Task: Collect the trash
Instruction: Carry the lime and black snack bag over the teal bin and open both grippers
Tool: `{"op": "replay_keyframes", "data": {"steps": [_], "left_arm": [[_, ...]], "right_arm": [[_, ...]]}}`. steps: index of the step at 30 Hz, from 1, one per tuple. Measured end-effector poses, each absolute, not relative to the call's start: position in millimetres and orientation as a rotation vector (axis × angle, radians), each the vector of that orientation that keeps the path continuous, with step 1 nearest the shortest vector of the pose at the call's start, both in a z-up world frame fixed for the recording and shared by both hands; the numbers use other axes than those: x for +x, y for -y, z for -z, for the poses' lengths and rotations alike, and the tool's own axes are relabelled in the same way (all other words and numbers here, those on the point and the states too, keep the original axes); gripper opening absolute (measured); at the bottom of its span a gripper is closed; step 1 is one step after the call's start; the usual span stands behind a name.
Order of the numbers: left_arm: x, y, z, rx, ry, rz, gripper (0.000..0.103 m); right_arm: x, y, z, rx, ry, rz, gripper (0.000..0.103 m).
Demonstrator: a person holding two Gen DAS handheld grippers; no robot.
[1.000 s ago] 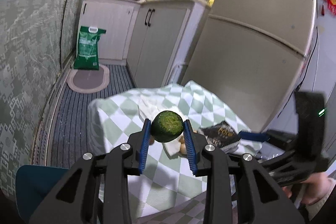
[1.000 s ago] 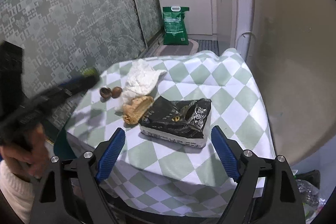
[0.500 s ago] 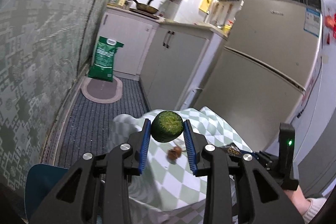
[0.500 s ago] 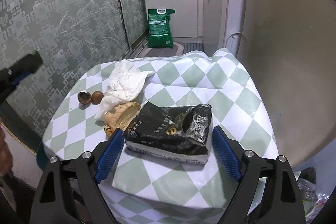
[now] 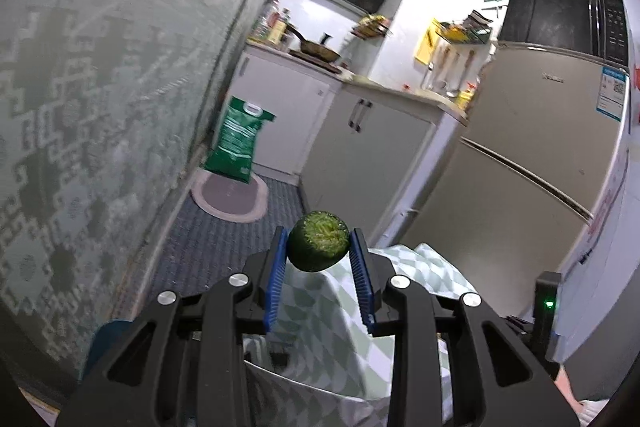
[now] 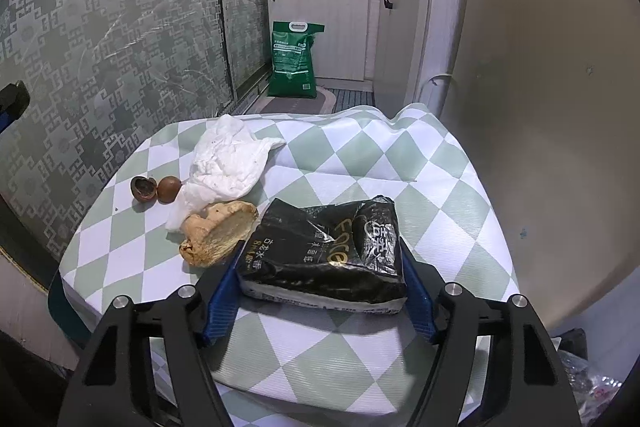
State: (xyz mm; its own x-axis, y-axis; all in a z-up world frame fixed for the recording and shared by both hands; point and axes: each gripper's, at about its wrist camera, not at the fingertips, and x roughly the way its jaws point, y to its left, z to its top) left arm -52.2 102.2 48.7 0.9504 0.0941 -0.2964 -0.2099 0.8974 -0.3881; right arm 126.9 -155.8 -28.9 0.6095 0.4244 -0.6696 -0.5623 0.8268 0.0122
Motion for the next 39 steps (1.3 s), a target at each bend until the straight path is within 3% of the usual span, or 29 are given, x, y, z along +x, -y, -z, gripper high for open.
{"op": "replay_keyframes", "data": {"steps": [20, 39], "left_arm": [[-63.8, -136.0, -20.8, -0.373, -0.452, -0.337, 0.034], [-46.0, -164.0, 68.0, -0.345, -0.918, -0.342, 0.034]], "right_arm": [[78.8, 92.3, -44.7, -0.136, -0.589, -0.797, 0.071], [34.7, 12.6, -40.5, -0.268, -0.62, -0.99, 0.072]]}}
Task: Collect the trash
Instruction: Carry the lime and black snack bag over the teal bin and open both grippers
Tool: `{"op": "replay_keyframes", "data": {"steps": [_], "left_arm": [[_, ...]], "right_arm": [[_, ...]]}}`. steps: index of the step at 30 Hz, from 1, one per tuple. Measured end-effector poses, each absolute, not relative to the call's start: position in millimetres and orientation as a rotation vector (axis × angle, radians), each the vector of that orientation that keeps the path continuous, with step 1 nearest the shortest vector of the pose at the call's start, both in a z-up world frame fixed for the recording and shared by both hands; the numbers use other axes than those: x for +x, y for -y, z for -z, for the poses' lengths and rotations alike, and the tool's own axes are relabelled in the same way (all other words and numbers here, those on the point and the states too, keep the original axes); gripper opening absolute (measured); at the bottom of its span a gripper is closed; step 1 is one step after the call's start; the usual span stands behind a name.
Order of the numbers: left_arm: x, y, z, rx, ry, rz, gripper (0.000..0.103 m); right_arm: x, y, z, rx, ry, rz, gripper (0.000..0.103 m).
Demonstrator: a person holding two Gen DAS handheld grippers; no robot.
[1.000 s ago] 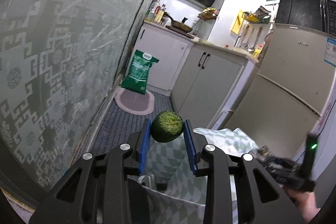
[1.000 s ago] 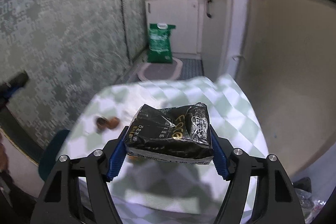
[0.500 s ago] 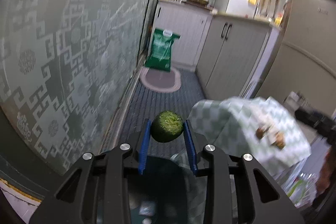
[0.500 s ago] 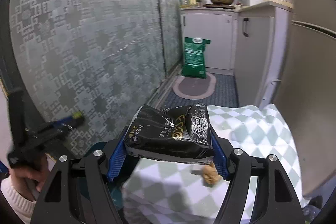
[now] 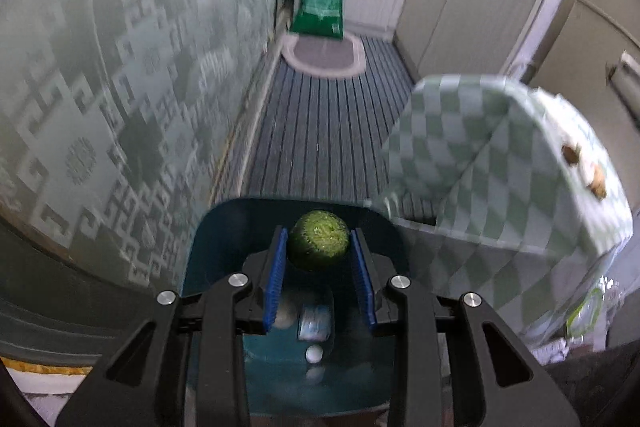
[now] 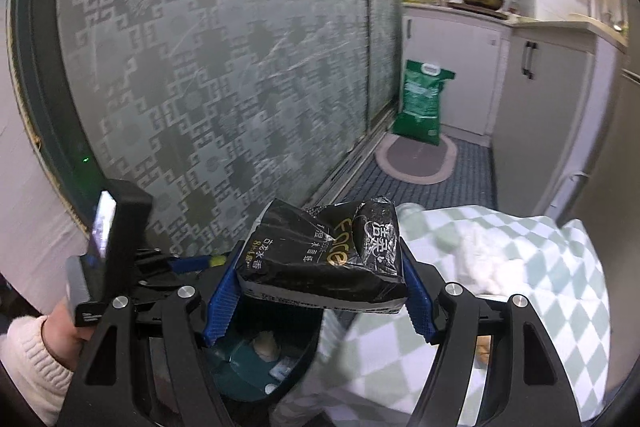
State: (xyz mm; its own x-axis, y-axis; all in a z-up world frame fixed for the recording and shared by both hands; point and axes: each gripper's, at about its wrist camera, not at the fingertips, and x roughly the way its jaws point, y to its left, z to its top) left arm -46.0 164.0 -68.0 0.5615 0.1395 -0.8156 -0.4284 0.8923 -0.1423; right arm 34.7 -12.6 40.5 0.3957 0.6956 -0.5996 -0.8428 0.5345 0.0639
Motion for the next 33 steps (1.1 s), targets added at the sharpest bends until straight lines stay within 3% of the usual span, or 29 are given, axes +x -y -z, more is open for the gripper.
{"op": "replay_keyframes", "data": {"steps": [5, 20, 33], "left_arm": [[-45.3, -165.8, 89.0, -0.348, -1.008, -0.314, 0.034], [-52.5, -181.6, 83.7, -0.371, -0.982, -0.374, 0.039], [-71.4, -195.5, 42.9, -0.43, -0.749, -0.424, 0.043]], "right_arm": [[24.6, -8.3, -28.8, -0.33, -0.657, -1.02, 0.072], [6.8, -42.0, 12.2, -0.498, -0.751, -1.049, 0.072], [-12.3, -57.7, 36.8, -0.587, -0.787, -1.101, 0.072]]}}
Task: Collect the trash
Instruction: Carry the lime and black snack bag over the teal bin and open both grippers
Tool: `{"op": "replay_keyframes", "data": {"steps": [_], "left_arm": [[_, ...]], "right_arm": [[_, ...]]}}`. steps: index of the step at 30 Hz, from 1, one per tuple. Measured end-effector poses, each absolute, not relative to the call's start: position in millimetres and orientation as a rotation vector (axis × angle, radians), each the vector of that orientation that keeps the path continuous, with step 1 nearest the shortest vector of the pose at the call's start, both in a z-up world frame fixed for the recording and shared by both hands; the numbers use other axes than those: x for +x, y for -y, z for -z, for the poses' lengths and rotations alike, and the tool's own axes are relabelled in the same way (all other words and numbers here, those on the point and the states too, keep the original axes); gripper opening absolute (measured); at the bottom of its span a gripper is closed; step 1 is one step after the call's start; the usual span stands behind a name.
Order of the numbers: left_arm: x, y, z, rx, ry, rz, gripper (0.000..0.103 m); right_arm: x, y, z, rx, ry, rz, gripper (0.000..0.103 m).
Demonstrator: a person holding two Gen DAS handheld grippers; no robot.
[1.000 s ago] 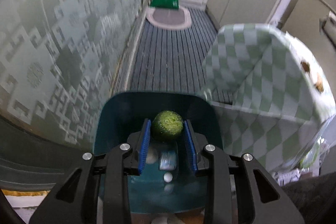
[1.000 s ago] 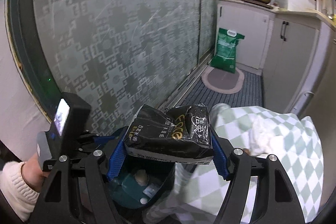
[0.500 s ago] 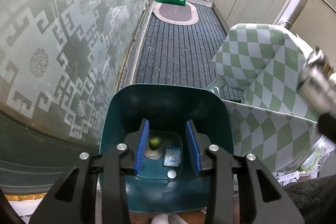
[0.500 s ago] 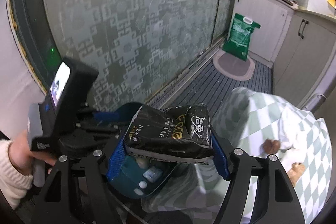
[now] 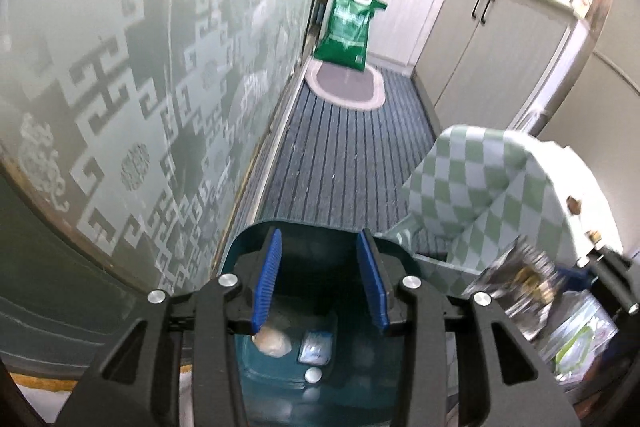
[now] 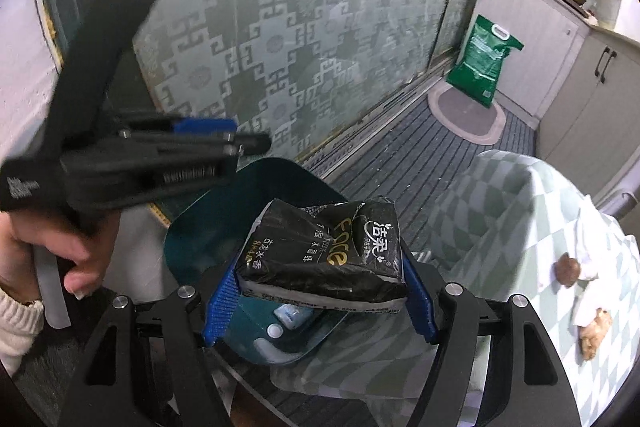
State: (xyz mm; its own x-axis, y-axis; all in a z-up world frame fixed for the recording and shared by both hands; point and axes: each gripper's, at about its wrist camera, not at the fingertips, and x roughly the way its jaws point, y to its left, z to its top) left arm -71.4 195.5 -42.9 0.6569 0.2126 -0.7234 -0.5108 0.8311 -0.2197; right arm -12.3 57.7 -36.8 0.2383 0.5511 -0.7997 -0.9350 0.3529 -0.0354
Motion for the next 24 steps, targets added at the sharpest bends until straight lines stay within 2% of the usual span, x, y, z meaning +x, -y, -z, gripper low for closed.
{"op": "replay_keyframes", "data": {"steps": [6, 10, 12, 17, 24], "left_arm": [[-83.2, -194.9, 23.7, -0.448, -0.627, -0.395, 0.045], [-88.8, -190.3, 12.9, -0.443, -0.569, -0.378, 0.049], [-91.1, -188.5, 8.3, -0.443, -0.539, -0.367, 0.051], [-93.8, -181.2, -2.5, -0.436, -0.468, -0.34, 0.053], [-104.7, -167.8, -22.5, -0.418, -0.341, -0.311, 0.056]], "right_arm": [[-14.4, -64.8, 51.5, -0.56, -0.86, -1.159, 0.073], [-10.8, -64.7, 57.3, -0.5, -0.913, -1.191, 0.08], [-11.4, -65.0, 56.4, -0.486, -0.915, -1.202, 0.085], [-12.4, -61.1, 43.9, -0.482, -0.858, -1.19, 0.086], [5.0, -44.8, 22.3, -0.411, -0.794, -1.133, 0.07]]}}
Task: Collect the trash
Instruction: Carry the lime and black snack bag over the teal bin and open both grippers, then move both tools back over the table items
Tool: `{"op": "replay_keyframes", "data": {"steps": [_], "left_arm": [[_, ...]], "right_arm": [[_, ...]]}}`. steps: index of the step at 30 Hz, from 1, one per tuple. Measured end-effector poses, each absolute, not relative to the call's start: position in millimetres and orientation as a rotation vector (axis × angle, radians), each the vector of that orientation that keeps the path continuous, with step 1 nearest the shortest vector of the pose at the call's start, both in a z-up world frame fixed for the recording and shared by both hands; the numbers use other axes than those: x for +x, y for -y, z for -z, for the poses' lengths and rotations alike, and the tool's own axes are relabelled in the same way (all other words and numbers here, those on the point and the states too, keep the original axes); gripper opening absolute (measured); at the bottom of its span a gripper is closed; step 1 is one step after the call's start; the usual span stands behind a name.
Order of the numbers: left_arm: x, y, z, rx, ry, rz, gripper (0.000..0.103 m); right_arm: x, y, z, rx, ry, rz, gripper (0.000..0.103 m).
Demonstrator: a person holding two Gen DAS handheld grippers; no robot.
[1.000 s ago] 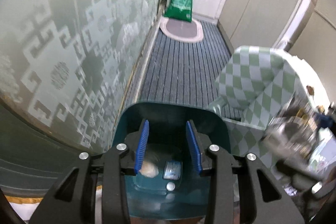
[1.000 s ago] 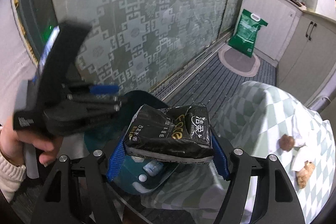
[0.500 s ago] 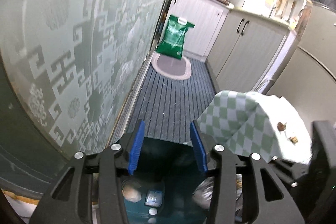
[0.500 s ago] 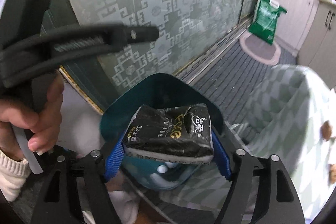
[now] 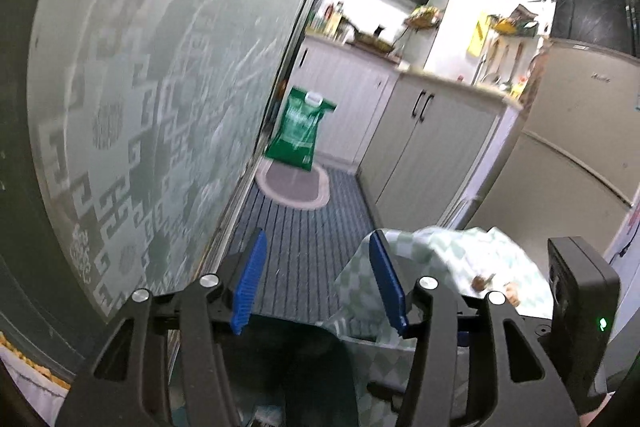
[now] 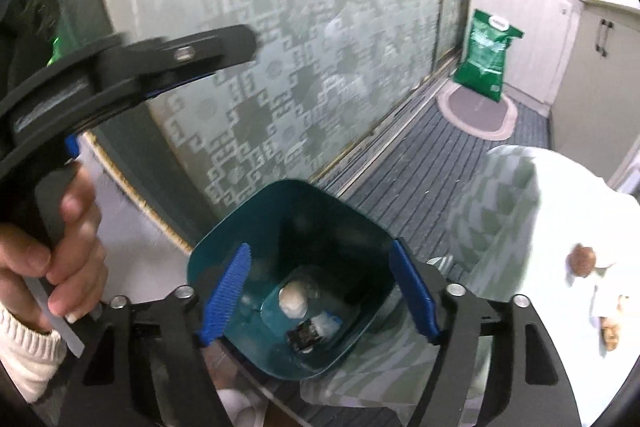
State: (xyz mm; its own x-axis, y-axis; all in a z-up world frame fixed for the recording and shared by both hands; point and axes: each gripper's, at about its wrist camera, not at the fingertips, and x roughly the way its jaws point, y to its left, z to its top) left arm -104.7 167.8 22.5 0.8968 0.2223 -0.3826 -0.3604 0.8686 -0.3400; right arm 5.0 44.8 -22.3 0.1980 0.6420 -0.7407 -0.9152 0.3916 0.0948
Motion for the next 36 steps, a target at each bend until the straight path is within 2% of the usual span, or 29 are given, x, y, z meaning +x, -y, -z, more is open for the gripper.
{"op": "replay_keyframes", "data": {"steps": [4, 11, 14, 19, 27, 31, 33, 36], "left_arm": [[-104.8, -162.2, -30.8, -0.42, -0.295, -0.283, 0.058], [-86.3, -141.4, -36.9, -0.38, -0.311, -0.214, 0.058], [-80.2, -132.5, -37.1, -0.36, -0.321, -0.196, 0.053], [-59.6, -114.3, -32.9, -0.324, -0.384, -0.15, 0.05], [-30.1, -77.8, -12.1, -0.205, -0.499, -0.044, 0.037], [-12.5, -61.9, -3.7, -0.165, -0.539, 0.024, 0.034], [-1.4, -52.9, 1.7, -0.145, -0.567, 0.038, 0.029], [12.6, -37.8, 8.7, -0.112, -0.601, 0.072, 0.028]], "right_arm": [[19.6, -29.9, 9.1, -0.342, -0.763, -1.085, 0.064], [49.7, 9.2, -14.5, -0.225, -0.731, -1.009, 0.062], [61.8, 28.2, -21.8, -0.198, -0.723, -0.974, 0.058], [76.4, 59.1, -29.5, -0.162, -0.71, -0.922, 0.057], [89.3, 101.9, -39.4, -0.131, -0.683, -0.872, 0.055], [89.3, 112.6, -45.2, -0.203, -0.668, -0.86, 0.054], [90.7, 117.6, -47.5, -0.249, -0.667, -0.868, 0.054], [97.3, 126.7, -49.2, -0.304, -0.676, -0.893, 0.054]]}}
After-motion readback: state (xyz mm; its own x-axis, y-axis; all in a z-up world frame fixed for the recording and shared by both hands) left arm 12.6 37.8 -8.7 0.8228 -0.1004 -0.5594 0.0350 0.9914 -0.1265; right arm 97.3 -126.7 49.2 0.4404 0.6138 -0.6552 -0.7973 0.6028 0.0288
